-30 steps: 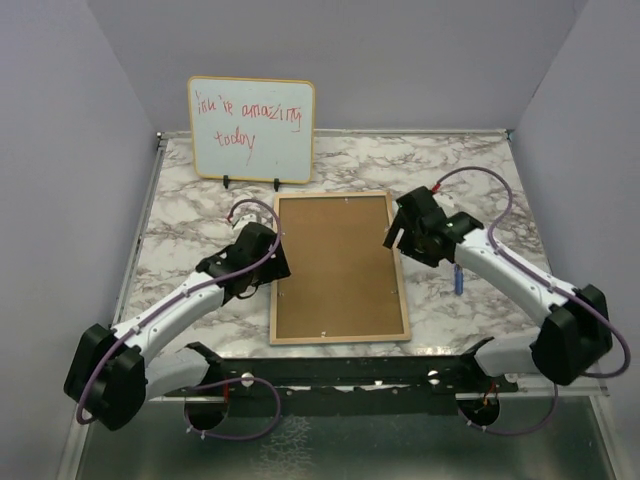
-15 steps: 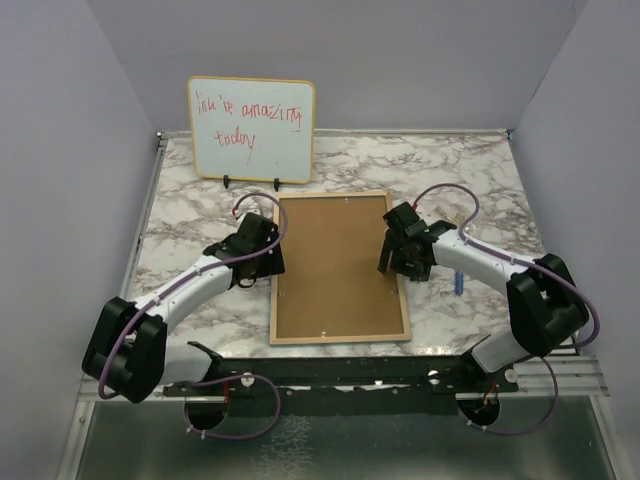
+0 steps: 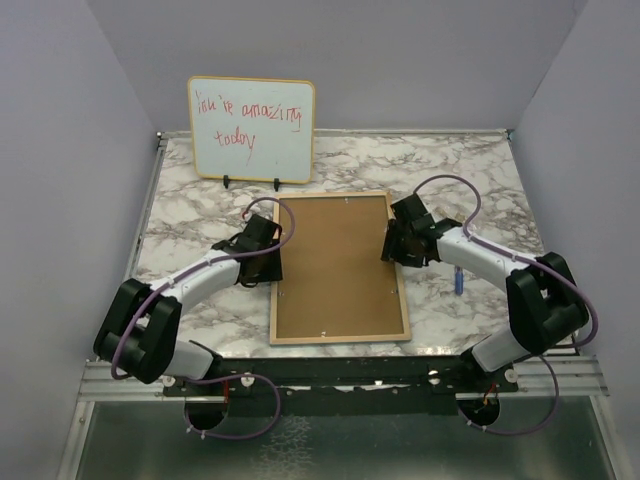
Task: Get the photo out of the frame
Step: Pick up the screwdriver from the center of the board.
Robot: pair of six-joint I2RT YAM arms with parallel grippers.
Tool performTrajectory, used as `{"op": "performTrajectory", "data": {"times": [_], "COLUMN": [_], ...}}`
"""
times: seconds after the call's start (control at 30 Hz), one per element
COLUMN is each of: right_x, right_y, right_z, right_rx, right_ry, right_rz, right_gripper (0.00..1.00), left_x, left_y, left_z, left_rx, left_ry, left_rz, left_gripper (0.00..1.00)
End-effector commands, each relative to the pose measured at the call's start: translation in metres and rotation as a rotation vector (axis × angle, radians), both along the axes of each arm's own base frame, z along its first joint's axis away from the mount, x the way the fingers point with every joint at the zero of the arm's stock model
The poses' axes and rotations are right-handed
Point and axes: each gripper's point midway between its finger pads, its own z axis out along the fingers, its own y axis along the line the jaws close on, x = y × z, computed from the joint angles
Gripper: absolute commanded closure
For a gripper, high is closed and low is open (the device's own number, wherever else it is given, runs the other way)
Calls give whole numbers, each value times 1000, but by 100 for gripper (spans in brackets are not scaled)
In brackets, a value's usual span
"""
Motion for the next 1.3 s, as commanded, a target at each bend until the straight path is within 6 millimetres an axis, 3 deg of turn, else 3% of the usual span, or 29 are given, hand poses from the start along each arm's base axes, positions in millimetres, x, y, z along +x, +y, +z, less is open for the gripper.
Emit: {"op": "performTrajectory", "data": {"times": [0.0,0.1,0.27,0.47,0.6,0.77,0.97,1.03,1.13,1.27], "right_x": [0,1,6,15,15,7,-16,-25,-34,-47], "right_y": [6,8,5,-8,-27,-68,-123,-137,-149,-164], "right_z": [-10,-11,-7,7,15,29,44,48,46,25], "right_rx": [17,18,-20,-52,-81,-113,-113,-165,-194,-111], "right_ry": [10,18,29,11,15,9,-20,-19,-1,73], "right_rz": [41,41,51,30,-61,-225,-430,-490,-517,-579], "right_gripper": [43,49,49,48,44,38,16,9,6,11], "left_x": [-3,1,10,3,3,0,6,7,9,12], "left_y": [-12,-10,-13,-10,-5,-9,-1,1,2,5], "left_z": [-8,-6,-1,-11,-6,-8,2,8,15,23], "left_rx": [-31,-12,-2,17,34,25,78,77,69,78], "left_ry": [59,46,32,69,49,61,14,-14,-45,-77], "left_rz": [-68,-57,-85,-97,-89,-110,-91,-77,-69,-54], "left_gripper": [50,56,64,70,71,71,64,56,43,42]}}
